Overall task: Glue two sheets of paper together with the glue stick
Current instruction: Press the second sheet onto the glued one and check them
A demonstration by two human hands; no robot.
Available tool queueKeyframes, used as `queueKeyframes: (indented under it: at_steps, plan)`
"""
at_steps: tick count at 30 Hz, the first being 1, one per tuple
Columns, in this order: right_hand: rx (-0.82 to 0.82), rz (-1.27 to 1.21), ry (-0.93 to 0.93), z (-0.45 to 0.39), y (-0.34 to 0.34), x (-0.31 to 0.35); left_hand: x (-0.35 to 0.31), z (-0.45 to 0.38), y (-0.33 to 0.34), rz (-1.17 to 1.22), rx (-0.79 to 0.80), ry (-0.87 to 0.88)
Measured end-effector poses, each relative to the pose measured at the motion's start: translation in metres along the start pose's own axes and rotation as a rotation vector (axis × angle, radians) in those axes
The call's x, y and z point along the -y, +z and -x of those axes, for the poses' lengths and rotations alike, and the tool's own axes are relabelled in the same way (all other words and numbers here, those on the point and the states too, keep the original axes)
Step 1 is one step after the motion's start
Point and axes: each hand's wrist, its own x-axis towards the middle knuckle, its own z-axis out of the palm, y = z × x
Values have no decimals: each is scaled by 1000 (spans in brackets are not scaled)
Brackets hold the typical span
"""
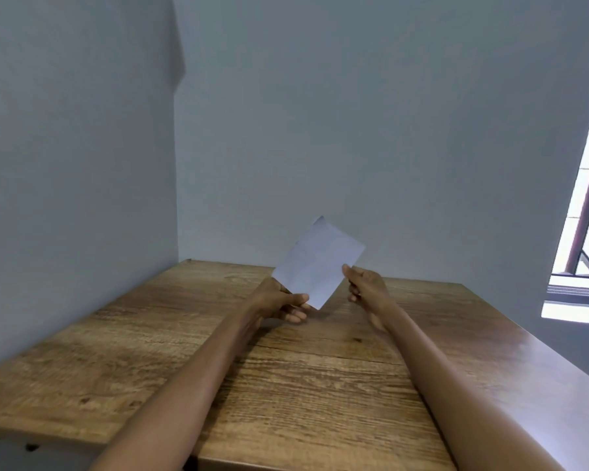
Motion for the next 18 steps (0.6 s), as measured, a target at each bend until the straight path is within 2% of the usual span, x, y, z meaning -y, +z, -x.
queueKeyframes:
  at_steps: [6, 9, 14, 16, 18]
  plan:
    - [-156, -184, -10, -2, -17, 8, 1, 2, -8, -17, 42, -73]
    - [-196, -197, -29, -1, -22, 10, 2, 2, -10, -32, -15, -53]
    - [-152, -50, -11, -2, -13, 3, 3, 2, -20, -1, -189, -24]
    - [-144, -110, 12, -1, -10, 4, 3, 3, -22, -36, -190, -10]
    - [-60, -134, 55, 1, -10, 5, 3, 4, -21, -68, -174, 15]
